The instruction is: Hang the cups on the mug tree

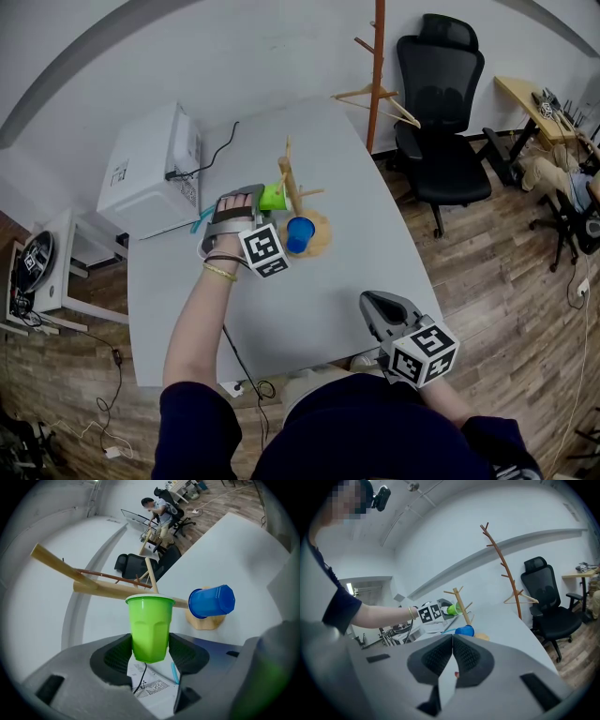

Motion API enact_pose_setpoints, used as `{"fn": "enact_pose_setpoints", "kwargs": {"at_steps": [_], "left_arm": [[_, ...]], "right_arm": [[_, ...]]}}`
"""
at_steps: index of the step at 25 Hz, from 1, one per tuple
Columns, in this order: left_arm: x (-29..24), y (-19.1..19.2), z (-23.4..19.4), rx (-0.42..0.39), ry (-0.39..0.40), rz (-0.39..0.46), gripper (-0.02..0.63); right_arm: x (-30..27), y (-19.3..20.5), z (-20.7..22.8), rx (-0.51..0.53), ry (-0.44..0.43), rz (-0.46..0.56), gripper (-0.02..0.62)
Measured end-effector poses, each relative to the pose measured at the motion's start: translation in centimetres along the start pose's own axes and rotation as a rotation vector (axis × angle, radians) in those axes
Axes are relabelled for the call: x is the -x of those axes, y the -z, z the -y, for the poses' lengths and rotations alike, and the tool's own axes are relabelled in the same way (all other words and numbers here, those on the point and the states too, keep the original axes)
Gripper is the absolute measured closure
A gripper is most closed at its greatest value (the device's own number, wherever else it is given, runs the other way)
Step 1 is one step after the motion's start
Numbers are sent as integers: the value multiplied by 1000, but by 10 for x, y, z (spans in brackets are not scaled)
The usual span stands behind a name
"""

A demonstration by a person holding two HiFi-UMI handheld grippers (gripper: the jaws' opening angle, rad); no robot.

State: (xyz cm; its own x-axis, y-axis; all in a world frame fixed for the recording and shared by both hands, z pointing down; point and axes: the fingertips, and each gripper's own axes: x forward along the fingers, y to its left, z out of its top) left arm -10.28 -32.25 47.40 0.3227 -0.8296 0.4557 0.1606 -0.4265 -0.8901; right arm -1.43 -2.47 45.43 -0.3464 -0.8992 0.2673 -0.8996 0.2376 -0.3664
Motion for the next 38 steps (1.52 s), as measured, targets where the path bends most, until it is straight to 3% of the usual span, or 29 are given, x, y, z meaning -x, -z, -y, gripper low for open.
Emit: {"fn": "enact_pose_setpoints", "kwargs": {"at_steps": [7,25,29,38], "left_arm": [[4,-2,8,-32,-1,-9,351],[22,-7,8,23,-17,-20,351],[31,-13,10,70,-21,-10,353],[59,-29,14,275,-13,49,353]], "right_arm": [[4,2,0,2,-11,-4,566],[12,3,1,10,-51,-11,566],[13,4,2,14,-68,-14,566],[11,3,-1,35,-130,-31,566]]}}
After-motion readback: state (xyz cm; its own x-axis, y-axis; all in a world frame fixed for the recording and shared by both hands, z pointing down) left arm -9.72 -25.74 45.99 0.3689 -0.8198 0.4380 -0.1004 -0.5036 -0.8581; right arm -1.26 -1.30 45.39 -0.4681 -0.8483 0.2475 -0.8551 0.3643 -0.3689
